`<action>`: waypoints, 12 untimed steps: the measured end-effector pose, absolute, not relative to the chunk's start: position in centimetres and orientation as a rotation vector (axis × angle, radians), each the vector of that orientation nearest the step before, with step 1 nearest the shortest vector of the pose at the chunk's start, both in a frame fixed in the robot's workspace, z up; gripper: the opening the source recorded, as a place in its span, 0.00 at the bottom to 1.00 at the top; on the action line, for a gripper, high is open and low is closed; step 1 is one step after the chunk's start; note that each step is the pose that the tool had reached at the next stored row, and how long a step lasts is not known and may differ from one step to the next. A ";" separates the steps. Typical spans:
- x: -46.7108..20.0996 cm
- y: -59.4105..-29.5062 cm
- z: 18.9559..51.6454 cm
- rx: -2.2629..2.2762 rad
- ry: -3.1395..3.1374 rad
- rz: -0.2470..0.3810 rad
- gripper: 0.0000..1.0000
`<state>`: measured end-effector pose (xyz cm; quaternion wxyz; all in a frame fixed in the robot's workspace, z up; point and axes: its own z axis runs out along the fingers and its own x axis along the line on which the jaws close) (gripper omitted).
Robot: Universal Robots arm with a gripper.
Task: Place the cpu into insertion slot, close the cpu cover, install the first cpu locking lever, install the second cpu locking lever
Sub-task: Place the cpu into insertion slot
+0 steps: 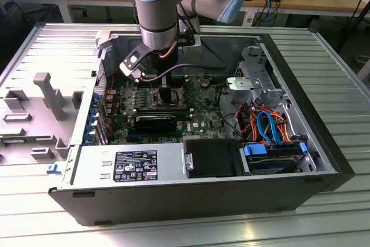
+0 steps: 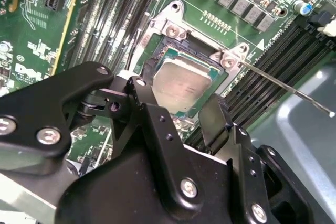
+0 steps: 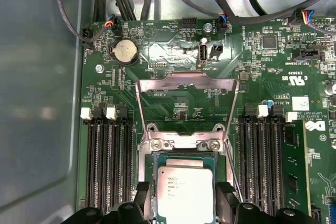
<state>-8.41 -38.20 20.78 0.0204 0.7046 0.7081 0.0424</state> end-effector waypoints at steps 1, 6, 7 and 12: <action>-8.4 -38.2 20.8 2.183 2.194 0.126 0.61; -8.3 -38.2 20.8 2.177 2.191 0.115 0.61; -8.3 -38.2 20.8 2.177 2.190 0.115 0.61; -8.3 -38.2 21.6 2.177 2.192 0.117 0.53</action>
